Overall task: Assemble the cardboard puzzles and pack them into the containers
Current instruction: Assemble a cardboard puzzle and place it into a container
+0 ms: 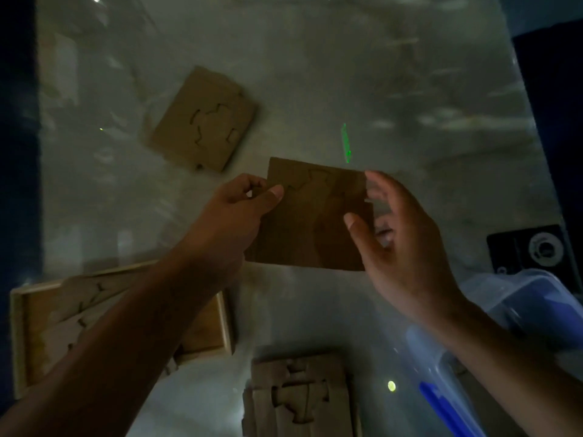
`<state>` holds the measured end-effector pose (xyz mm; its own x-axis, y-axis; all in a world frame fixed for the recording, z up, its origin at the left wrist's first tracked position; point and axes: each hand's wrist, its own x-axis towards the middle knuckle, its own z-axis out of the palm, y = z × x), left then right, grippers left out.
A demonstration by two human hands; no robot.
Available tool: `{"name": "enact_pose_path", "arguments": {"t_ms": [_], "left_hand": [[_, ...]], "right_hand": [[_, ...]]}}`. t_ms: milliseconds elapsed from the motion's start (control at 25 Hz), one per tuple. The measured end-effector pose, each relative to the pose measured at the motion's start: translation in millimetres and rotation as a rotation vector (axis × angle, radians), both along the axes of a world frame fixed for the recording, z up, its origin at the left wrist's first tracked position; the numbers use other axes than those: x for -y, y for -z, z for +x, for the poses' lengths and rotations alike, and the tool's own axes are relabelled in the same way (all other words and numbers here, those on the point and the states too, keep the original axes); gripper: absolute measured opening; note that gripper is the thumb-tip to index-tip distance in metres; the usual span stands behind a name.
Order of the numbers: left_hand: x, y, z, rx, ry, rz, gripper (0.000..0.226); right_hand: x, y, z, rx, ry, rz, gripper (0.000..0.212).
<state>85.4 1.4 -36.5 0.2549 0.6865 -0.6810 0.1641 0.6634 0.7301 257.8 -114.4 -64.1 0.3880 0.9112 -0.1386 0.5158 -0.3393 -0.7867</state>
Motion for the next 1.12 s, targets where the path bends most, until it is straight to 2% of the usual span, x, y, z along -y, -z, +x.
{"name": "enact_pose_path", "arguments": {"t_ms": [120, 160, 200, 280, 320, 400, 440, 520, 640, 720, 800, 880, 1000, 1120], "left_hand": [[21.8, -6.9, -16.5, 0.027, 0.013, -0.031, 0.004], [30.3, -8.1, -21.1, 0.038, 0.003, -0.052, 0.007], [38.6, -8.9, -25.8, 0.049, -0.010, -0.076, 0.009], [54.4, -7.3, -35.0, 0.049, -0.036, -0.123, 0.009], [60.5, -6.7, -38.4, 0.035, -0.052, -0.158, 0.014], [72.1, -2.7, -46.7, -0.012, -0.100, -0.206, 0.038], [77.4, -0.3, -49.9, -0.034, -0.115, -0.202, 0.039], [86.5, 0.9, -55.0, -0.060, -0.138, -0.171, 0.025], [100.3, 2.8, -64.8, -0.105, -0.132, -0.110, 0.030], [111.9, 2.6, -71.5, -0.114, -0.135, -0.078, 0.037], [126.0, 1.6, -76.4, -0.138, -0.165, -0.058, 0.038], [140.9, 1.9, -80.9, -0.175, -0.189, -0.059, 0.036], [157.7, 3.8, -90.7, -0.211, -0.199, -0.079, 0.035], [163.7, 2.6, -102.7, -0.203, -0.211, -0.107, 0.037]], "right_hand": [[5.9, -1.5, -14.9, -0.224, 0.178, -0.046, 0.031], [7.9, -1.8, -20.2, -0.263, 0.226, -0.066, 0.017], [10.2, -2.7, -26.4, -0.283, 0.267, -0.082, 0.014], [15.6, -7.5, -41.5, -0.296, 0.339, -0.097, 0.043], [18.5, -9.9, -48.4, -0.313, 0.359, -0.093, 0.051], [26.5, -10.8, -63.0, -0.347, 0.356, -0.081, 0.057], [30.3, -11.1, -69.6, -0.348, 0.353, -0.069, 0.057], [36.6, -8.8, -79.7, -0.347, 0.362, -0.051, 0.058], [45.8, -7.8, -89.9, -0.356, 0.382, -0.077, 0.056], [56.6, -8.5, -95.8, -0.326, 0.365, -0.062, 0.040], [73.0, -12.6, -102.9, -0.248, 0.310, 0.003, 0.006], [93.9, -13.0, -107.8, -0.103, 0.166, 0.065, 0.033], [120.9, -11.4, -109.5, 0.002, -0.053, -0.021, 0.044], [137.2, -10.1, -106.8, 0.082, -0.214, -0.099, 0.065]]}}
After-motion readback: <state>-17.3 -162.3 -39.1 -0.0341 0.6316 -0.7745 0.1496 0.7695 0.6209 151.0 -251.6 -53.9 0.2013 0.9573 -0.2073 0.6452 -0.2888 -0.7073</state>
